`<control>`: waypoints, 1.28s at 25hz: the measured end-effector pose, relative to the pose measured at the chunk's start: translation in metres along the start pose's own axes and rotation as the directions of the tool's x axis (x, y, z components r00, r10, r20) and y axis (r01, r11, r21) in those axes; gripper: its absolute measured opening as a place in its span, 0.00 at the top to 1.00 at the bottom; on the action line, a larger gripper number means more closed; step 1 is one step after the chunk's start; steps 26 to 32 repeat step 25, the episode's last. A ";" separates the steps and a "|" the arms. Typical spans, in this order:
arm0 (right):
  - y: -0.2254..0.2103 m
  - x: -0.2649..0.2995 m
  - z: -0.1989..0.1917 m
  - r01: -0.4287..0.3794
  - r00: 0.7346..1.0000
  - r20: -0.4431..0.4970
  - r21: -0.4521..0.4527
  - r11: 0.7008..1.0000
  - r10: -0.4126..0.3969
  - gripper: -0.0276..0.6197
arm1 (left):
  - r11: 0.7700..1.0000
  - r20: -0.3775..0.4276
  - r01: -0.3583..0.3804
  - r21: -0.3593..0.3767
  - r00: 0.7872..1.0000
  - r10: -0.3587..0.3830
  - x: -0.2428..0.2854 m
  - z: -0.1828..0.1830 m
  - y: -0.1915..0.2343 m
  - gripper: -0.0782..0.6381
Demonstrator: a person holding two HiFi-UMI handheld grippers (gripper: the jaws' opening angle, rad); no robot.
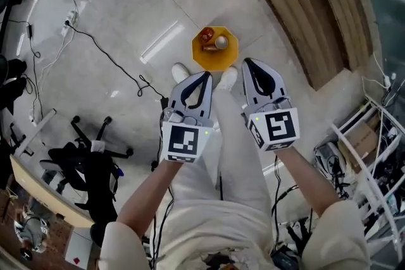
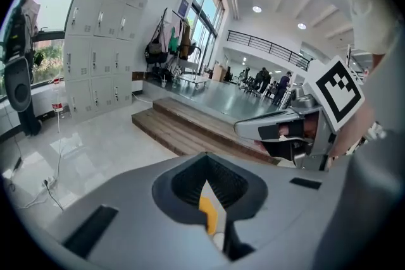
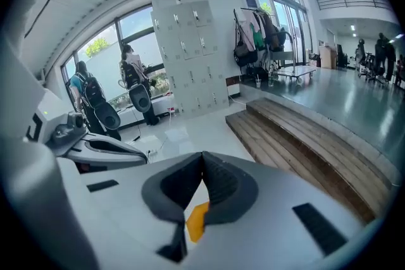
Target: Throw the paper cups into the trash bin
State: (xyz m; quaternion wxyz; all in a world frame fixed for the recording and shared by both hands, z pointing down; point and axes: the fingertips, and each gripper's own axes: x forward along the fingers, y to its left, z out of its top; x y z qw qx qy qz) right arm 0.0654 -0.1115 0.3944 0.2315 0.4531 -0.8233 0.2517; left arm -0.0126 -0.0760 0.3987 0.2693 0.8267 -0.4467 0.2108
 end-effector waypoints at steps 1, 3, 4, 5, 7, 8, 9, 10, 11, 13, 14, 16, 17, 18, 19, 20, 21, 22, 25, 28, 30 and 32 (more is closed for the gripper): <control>0.003 -0.013 0.016 -0.004 1.000 0.014 -0.002 1.000 0.004 0.95 | 1.000 0.016 -0.002 -0.006 1.000 0.002 -0.010 0.015 -0.005 0.88; 0.010 -0.035 0.047 -0.016 0.999 0.042 -0.012 1.000 0.017 0.95 | 1.000 0.054 -0.006 -0.010 0.999 0.006 -0.030 0.048 -0.014 0.88; 0.012 -0.046 0.061 -0.022 0.998 0.055 -0.019 1.000 0.023 0.95 | 1.000 0.073 -0.006 -0.011 0.997 0.007 -0.040 0.064 -0.019 0.88; 0.015 -0.057 0.073 -0.028 0.997 0.067 -0.025 0.999 0.030 0.95 | 1.000 0.089 -0.005 -0.014 0.996 0.006 -0.050 0.079 -0.026 0.88; 0.021 -0.079 0.095 -0.040 0.995 0.087 -0.037 0.998 0.043 0.95 | 1.000 0.106 0.001 -0.023 0.994 0.002 -0.069 0.105 -0.040 0.88; 0.024 -0.089 0.104 -0.048 0.994 0.094 -0.043 0.998 0.051 0.95 | 1.000 0.108 0.003 -0.025 0.994 0.000 -0.079 0.116 -0.047 0.88; 0.029 -0.097 0.113 -0.055 0.993 0.101 -0.047 0.997 0.059 0.95 | 1.000 0.111 0.004 -0.027 0.994 -0.001 -0.089 0.127 -0.051 0.88; 0.034 -0.105 0.122 -0.061 0.992 0.108 -0.048 0.997 0.066 0.95 | 1.000 0.121 0.004 -0.025 0.993 -0.001 -0.099 0.137 -0.054 0.88; 0.039 -0.112 0.131 -0.067 0.991 0.115 -0.050 0.996 0.073 0.95 | 1.000 0.138 0.003 -0.015 0.990 -0.001 -0.109 0.148 -0.057 0.88; 0.049 -0.128 0.149 -0.078 0.987 0.135 -0.065 0.995 0.087 0.95 | 1.000 0.175 0.002 0.014 0.985 -0.004 -0.129 0.168 -0.065 0.88; 0.054 -0.137 0.157 -0.084 0.985 0.147 -0.076 0.994 0.094 0.95 | 1.000 0.186 0.003 0.023 0.982 -0.007 -0.138 0.176 -0.071 0.88; 0.063 -0.156 0.172 -0.094 0.979 0.174 -0.097 0.991 0.110 0.95 | 0.999 0.202 0.008 0.034 0.979 -0.015 -0.156 0.190 -0.083 0.88; 0.066 -0.165 0.179 -0.098 0.975 0.187 -0.107 0.989 0.117 0.95 | 0.999 0.209 0.009 0.041 0.978 -0.017 -0.163 0.197 -0.089 0.88; 0.069 -0.173 0.184 -0.102 0.972 0.199 -0.114 0.988 0.123 0.95 | 0.999 0.216 0.009 0.046 0.976 -0.018 -0.170 0.203 -0.093 0.88; 0.071 -0.181 0.188 -0.104 0.970 0.208 -0.118 0.988 0.127 0.95 | 0.999 0.223 0.007 0.050 0.975 -0.018 -0.176 0.209 -0.097 0.88; 0.073 -0.187 0.190 -0.106 0.968 0.215 -0.119 0.987 0.130 0.95 | 0.999 0.233 0.006 0.054 0.972 -0.018 -0.181 0.214 -0.100 0.88; 0.074 -0.194 0.191 -0.107 0.967 0.219 -0.117 0.987 0.131 0.95 | 0.998 0.242 0.004 0.058 0.970 -0.018 -0.187 0.218 -0.103 0.88; 0.075 -0.200 0.191 -0.108 0.966 0.222 -0.114 0.988 0.131 0.95 | 0.998 0.248 0.003 0.061 0.969 -0.018 -0.192 0.221 -0.107 0.88; 0.076 -0.216 0.197 -0.110 0.961 0.241 -0.108 0.988 0.134 0.95 | 0.998 0.248 -0.001 0.069 0.969 -0.017 -0.206 0.232 -0.117 0.88; 0.076 -0.216 0.197 -0.110 0.961 0.241 -0.108 0.988 0.134 0.95 | 0.998 0.248 -0.001 0.069 0.969 -0.017 -0.206 0.232 -0.117 0.88; 0.076 -0.216 0.197 -0.110 0.961 0.241 -0.108 0.988 0.134 0.95 | 0.998 0.248 -0.001 0.069 0.969 -0.017 -0.206 0.232 -0.117 0.88; 0.076 -0.216 0.197 -0.110 0.961 0.241 -0.108 0.988 0.134 0.95 | 0.998 0.248 -0.001 0.069 0.969 -0.017 -0.206 0.232 -0.117 0.88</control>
